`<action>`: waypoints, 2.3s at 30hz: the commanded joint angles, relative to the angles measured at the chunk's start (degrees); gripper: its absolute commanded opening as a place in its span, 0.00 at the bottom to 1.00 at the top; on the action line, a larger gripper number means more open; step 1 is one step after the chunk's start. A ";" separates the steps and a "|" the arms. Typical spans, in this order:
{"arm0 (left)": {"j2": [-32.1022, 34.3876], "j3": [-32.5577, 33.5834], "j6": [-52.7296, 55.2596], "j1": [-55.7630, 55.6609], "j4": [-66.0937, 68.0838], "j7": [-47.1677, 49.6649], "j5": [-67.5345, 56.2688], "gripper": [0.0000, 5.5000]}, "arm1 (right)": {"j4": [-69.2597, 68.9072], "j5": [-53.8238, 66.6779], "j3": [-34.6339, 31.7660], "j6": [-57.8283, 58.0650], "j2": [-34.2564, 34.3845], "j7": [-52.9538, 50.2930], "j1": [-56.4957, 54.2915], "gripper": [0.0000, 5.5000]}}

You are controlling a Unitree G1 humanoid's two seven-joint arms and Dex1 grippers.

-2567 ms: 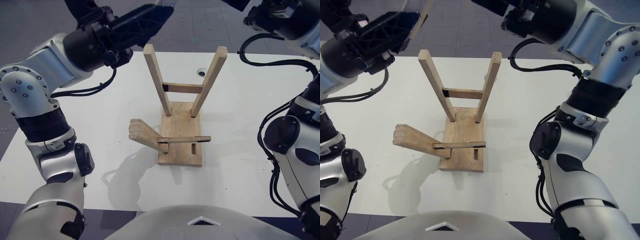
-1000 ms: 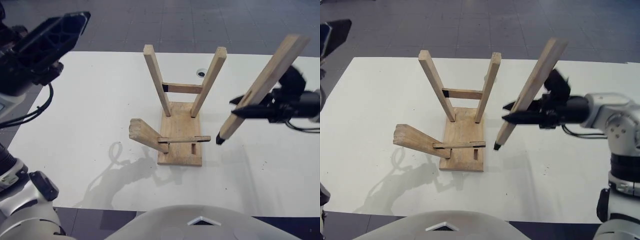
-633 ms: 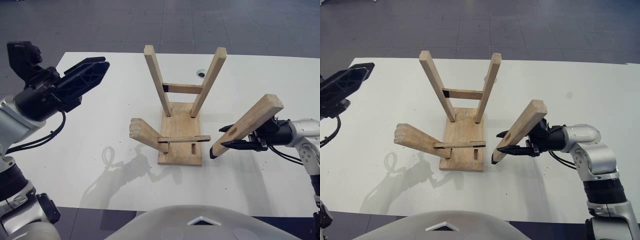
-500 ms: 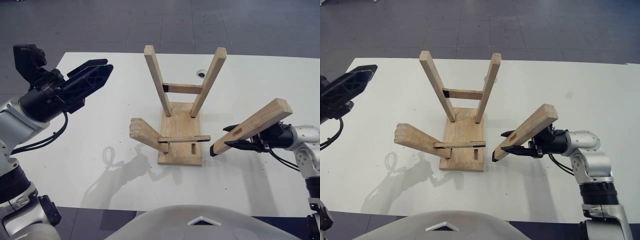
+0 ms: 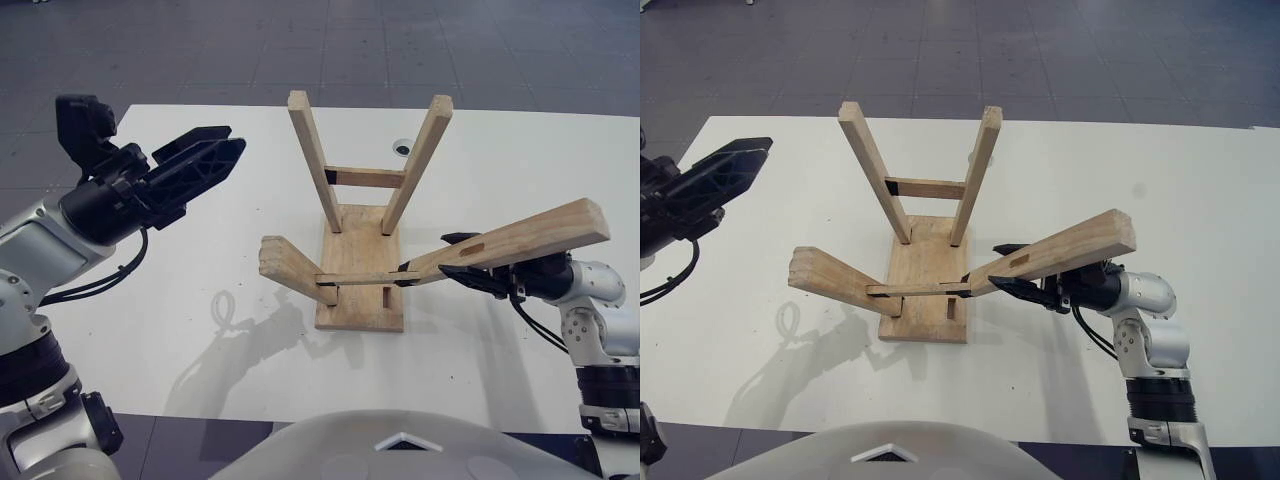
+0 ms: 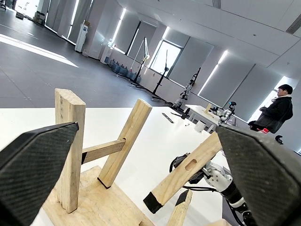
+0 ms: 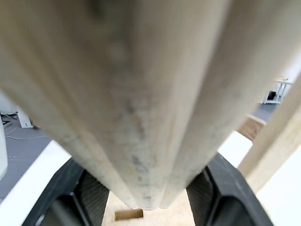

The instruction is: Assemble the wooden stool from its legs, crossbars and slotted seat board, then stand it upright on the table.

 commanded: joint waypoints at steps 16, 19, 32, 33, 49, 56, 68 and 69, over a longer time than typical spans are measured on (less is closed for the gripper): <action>1.02 -2.49 -0.51 -1.89 0.37 1.46 -0.66 1.00 | 12.84 -8.62 9.09 -10.56 3.30 5.92 -0.37 0.37; 1.26 -2.43 -0.35 -2.07 0.20 1.65 -0.75 1.00 | 9.95 -7.95 8.84 -8.93 3.21 2.82 -2.02 0.37; 0.16 -2.68 -1.26 -1.28 -1.51 3.44 -0.91 1.00 | -7.78 -8.99 11.63 7.01 -4.80 -3.94 -1.08 0.37; 0.07 -2.67 -1.38 -1.17 -1.72 3.60 -0.98 1.00 | -7.68 -9.21 11.76 6.73 -5.67 -2.85 -0.02 0.37; 0.00 -3.77 -2.28 -0.81 -2.71 5.38 -2.14 1.00 | 3.32 -12.13 13.49 -1.80 -4.15 -1.12 -3.21 0.37; -0.35 -4.47 -2.74 -0.76 -3.68 6.90 -2.91 1.00 | 3.84 -19.00 18.29 -1.70 -6.33 -4.77 -1.64 0.37; -1.79 -5.28 -3.56 -0.19 -4.76 8.51 -2.97 1.00 | 6.04 -20.61 23.73 4.85 -10.40 -5.74 -4.55 0.37; -1.88 -5.34 -3.66 -0.30 -4.73 8.68 -3.01 1.00 | 5.89 -21.04 24.80 5.25 -10.98 -5.09 -4.72 0.37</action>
